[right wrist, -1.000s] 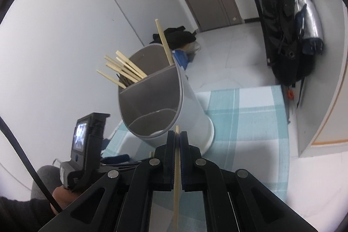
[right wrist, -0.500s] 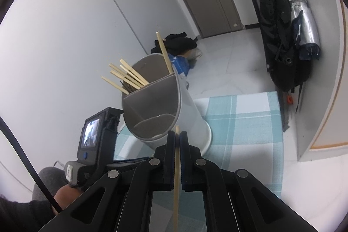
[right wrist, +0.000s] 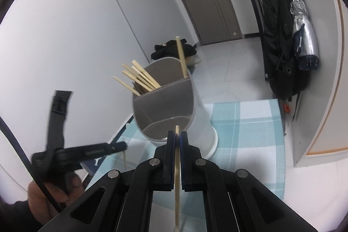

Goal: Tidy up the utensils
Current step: 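Lift both held chopsticks up over the white holder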

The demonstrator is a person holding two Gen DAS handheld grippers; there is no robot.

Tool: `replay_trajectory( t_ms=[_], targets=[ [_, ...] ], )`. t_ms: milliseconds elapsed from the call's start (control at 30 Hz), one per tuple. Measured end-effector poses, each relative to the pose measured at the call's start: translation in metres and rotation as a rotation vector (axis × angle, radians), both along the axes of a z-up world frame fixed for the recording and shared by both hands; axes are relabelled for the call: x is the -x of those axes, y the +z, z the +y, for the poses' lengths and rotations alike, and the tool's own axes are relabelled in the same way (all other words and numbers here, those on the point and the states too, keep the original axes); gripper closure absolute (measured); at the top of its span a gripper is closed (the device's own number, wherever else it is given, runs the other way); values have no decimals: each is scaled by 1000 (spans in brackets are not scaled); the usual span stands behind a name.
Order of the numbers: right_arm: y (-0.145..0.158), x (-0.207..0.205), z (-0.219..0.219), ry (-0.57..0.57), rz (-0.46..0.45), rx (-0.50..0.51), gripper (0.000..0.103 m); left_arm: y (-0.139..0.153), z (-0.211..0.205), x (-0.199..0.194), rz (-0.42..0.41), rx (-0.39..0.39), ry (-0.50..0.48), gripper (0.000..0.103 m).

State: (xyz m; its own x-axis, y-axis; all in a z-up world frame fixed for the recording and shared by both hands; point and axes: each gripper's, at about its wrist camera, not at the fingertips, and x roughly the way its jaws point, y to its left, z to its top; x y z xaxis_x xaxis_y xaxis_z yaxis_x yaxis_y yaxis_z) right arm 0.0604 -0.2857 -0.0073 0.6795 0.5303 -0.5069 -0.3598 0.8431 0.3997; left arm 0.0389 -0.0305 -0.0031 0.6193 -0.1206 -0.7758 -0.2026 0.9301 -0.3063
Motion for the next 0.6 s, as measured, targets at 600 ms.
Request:
replay_trajectory(
  t_ms=[600],
  targets=[
    [16, 37, 32, -79, -97, 120, 100, 30, 24, 22, -175, 8, -140, 102]
  ],
)
